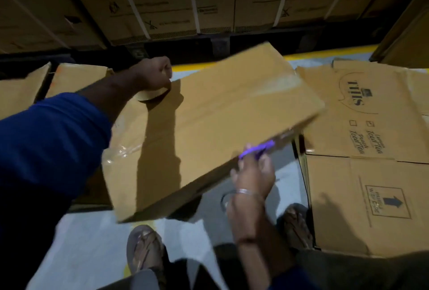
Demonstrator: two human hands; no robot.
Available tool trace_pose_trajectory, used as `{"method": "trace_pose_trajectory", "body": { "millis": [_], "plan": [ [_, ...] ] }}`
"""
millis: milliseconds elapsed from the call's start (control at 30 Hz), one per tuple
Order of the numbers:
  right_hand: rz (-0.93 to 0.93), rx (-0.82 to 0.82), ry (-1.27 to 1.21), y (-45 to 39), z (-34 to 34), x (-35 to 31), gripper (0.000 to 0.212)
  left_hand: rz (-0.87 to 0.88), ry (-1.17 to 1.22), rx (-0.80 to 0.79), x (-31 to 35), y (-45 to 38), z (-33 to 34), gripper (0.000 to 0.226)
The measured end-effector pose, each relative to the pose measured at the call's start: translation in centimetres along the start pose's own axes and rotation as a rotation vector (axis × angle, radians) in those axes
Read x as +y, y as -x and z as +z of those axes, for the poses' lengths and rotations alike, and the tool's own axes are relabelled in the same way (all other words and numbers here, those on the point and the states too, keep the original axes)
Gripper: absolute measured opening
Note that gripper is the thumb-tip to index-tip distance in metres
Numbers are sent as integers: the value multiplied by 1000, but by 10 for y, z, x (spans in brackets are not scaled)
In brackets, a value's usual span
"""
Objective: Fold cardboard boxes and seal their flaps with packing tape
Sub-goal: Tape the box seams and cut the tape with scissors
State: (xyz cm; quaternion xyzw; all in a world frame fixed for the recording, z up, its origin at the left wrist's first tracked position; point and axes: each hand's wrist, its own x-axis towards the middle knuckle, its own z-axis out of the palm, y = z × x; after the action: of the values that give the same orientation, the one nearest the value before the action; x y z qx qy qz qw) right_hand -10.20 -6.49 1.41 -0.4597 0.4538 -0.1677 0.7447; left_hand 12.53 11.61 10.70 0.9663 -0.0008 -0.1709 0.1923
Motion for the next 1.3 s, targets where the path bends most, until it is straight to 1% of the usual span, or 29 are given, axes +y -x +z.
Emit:
{"method": "trace_pose_trajectory", "body": {
  "millis": [67, 100, 133, 200, 233, 267, 333, 367, 400, 433, 500, 567, 667, 700, 733, 767, 833, 867, 900, 967, 1033, 1100, 1167, 1233, 1300],
  "plan": [
    [-17, -105, 41, -24, 12, -30, 30, -16, 106, 49, -23, 5, -6, 13],
    [-41, -167, 57, -43, 21, -44, 34, -28, 200, 76, -33, 10, -5, 10],
    [-75, -224, 103, -58, 31, -59, 39, -47, 311, 101, -43, 16, -2, 12],
    [-130, -334, 232, -86, 59, -82, 39, -76, 514, 151, -60, 27, 8, 26],
    [-152, -401, 273, -100, 73, -90, 38, -91, 576, 176, -67, 31, 13, 30],
    [-169, -456, 333, -113, 85, -98, 42, -118, 631, 199, -72, 34, 19, 31],
    [-149, -536, 448, -135, 100, -112, 60, -147, 704, 204, -73, 40, 31, 31],
    [-145, -569, 500, -141, 102, -115, 62, -157, 713, 200, -72, 42, 38, 29],
    [-146, -596, 528, -143, 101, -117, 55, -170, 728, 212, -71, 43, 45, 22],
    [-150, -601, 548, -144, 98, -116, 46, -192, 742, 220, -68, 44, 51, 16],
    [-182, -615, 570, -146, 92, -111, 41, -197, 766, 231, -64, 50, 55, 17],
    [-239, -616, 641, -142, 87, -111, 43, -180, 767, 238, -63, 56, 52, 20],
    [-404, -523, 786, -123, 84, -121, 49, -194, 816, 290, -55, 76, 41, 17],
    [-431, -527, 791, -108, 84, -128, 49, -183, 830, 267, -49, 89, 34, 19],
    [-430, -591, 787, -90, 85, -136, 45, -150, 841, 223, -43, 101, 28, 20],
    [-394, -702, 800, -71, 85, -143, 37, -107, 831, 147, -35, 116, 20, 20],
    [-264, -958, 830, -25, 79, -159, 21, -22, 793, -12, -19, 148, 7, 19],
    [-201, -1049, 839, -4, 73, -164, 19, 14, 765, -64, -12, 162, 2, 19],
    [-193, -1096, 843, 14, 65, -168, 23, 39, 727, -97, -4, 178, -2, 21],
    [-298, -1098, 826, 41, 44, -172, 36, 78, 669, -105, 11, 209, -5, 24],
    [-402, -1051, 822, 61, 19, -172, 41, 120, 679, -132, 23, 239, -1, 23],
    [-389, -1020, 785, 74, -7, -164, 43, 159, 696, -164, 30, 260, 10, 23],
    [-361, -976, 744, 89, -29, -154, 51, 205, 658, -132, 35, 274, 24, 26],
    [-359, -927, 752, 92, -35, -144, 57, 217, 600, -110, 37, 278, 36, 30],
    [-376, -890, 776, 88, -33, -139, 49, 221, 552, -109, 39, 278, 42, 33]
  ]
}}
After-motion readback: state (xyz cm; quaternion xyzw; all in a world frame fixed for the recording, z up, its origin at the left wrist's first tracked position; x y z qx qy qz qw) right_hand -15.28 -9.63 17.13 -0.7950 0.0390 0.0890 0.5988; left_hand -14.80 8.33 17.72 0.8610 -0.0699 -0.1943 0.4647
